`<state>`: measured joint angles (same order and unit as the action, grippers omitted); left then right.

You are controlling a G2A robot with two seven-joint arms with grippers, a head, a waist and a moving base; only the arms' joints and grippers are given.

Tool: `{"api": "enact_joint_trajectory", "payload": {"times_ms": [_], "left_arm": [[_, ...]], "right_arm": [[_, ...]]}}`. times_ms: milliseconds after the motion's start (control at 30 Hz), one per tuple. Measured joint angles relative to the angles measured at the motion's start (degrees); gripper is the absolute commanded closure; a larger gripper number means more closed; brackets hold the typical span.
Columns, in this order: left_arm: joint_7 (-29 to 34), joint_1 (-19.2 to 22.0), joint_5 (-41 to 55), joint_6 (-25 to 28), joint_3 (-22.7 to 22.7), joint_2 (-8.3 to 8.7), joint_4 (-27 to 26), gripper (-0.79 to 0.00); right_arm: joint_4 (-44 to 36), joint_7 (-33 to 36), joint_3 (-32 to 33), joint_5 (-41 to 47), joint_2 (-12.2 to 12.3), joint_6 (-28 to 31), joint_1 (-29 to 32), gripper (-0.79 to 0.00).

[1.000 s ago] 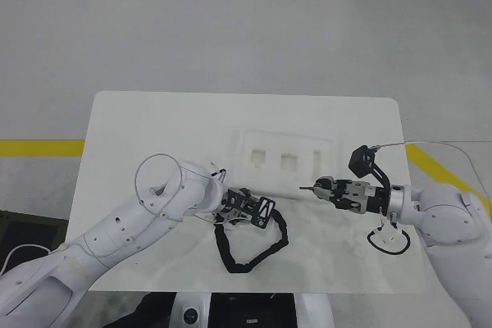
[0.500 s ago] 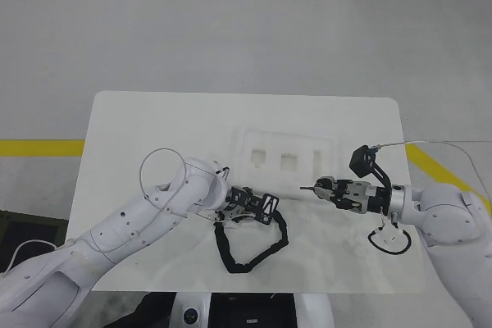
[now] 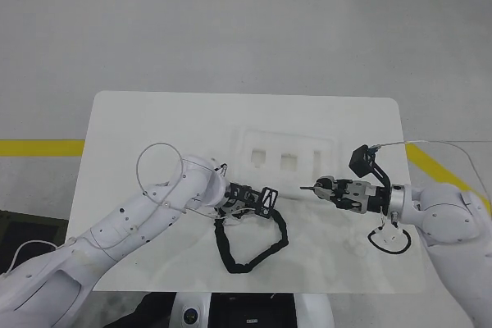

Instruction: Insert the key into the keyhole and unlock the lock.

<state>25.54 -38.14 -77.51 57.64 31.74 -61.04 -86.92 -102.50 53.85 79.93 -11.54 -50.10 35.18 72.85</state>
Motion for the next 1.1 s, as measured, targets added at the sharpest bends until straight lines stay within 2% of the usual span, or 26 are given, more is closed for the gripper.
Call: {"api": "enact_joint_trajectory", "payload": {"times_ms": [200,400,633,833,1100], "left_arm": [[-5.57,-2.09,1.07,0.30,3.09,0.95,0.65,0.000],[-13.25,-5.47,-2.01,-0.74,7.06,2.55,0.02,0.000],[-25.38,-10.55,-8.09,-6.39,12.17,4.45,-1.32,0.000],[-34.10,-13.87,-12.27,-11.56,14.60,5.24,-1.40,0.000],[-37.83,-15.51,-15.36,-15.51,15.04,5.15,-0.88,0.000]], "right_arm": [[0.07,-0.04,-0.38,0.32,0.12,-0.15,-0.18,0.000],[0.02,0.47,-1.19,2.02,0.21,0.50,-0.54,0.000],[-0.63,1.71,-3.13,5.12,0.19,0.13,-1.30,0.000],[-2.85,1.98,-7.01,5.21,-0.26,-1.60,-2.74,0.000],[-4.07,-0.24,-11.86,1.39,-1.13,-5.18,-5.69,0.000]]}}
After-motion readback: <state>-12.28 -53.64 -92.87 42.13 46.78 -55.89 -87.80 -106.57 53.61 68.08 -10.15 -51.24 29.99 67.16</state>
